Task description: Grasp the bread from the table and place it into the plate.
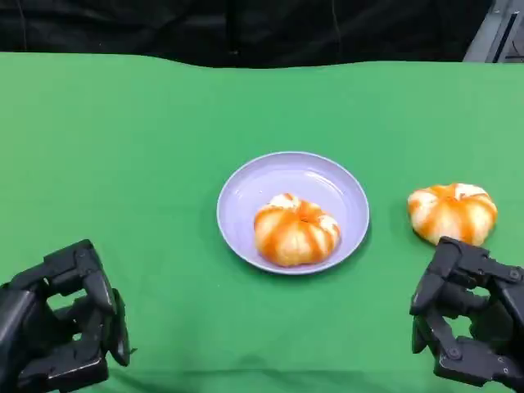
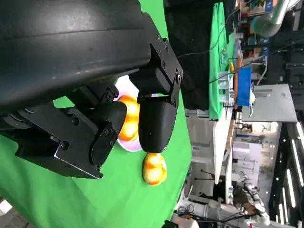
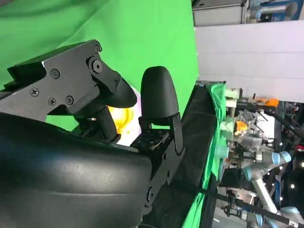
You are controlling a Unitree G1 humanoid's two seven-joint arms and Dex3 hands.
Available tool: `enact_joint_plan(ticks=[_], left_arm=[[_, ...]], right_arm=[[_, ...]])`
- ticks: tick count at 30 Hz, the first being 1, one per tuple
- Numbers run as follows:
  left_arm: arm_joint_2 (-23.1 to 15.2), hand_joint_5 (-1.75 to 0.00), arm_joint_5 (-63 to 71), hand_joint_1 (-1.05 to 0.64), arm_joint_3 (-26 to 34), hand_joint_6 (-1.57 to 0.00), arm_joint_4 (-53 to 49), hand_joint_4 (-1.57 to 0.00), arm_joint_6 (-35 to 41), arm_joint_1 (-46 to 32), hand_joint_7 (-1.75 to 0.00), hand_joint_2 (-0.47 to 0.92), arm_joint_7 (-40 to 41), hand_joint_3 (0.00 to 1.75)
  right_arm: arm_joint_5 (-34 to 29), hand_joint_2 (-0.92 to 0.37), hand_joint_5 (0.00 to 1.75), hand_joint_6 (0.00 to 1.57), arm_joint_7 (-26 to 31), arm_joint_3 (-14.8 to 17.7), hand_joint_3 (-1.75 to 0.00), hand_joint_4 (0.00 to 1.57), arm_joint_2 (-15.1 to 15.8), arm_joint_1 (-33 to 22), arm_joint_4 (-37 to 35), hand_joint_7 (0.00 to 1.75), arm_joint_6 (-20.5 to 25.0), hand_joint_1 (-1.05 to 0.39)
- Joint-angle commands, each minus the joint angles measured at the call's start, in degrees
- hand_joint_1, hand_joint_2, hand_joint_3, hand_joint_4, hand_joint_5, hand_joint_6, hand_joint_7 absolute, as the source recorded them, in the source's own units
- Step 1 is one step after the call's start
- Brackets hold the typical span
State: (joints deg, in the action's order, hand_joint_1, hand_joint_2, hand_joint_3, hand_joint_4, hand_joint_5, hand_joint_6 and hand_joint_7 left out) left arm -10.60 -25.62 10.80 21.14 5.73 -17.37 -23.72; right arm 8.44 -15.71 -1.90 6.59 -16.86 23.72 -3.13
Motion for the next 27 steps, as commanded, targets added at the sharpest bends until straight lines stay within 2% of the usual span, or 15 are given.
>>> enact_joint_plan(ticks=[1,27], left_arm=[[-0.7,-1.75,0.4,0.18,0.1,-0.74,-0.1,-0.97,0.1,-0.5,-1.75,0.61,0.1,1.42],[0.3,-1.75,1.3,0.20,-1.2,-0.77,-1.2,-0.99,-0.5,0.5,-1.75,0.57,1.0,1.48]], right_arm=[[-1.5,-0.59,1.75,0.72,1.7,-0.1,-1.14,0.83,0.1,-0.4,0.5,1.53,-0.2,0.01],[0.6,-0.56,1.75,0.73,1.2,0.4,-1.21,0.84,0.4,0.2,-0.8,1.53,0.0,0.01]])
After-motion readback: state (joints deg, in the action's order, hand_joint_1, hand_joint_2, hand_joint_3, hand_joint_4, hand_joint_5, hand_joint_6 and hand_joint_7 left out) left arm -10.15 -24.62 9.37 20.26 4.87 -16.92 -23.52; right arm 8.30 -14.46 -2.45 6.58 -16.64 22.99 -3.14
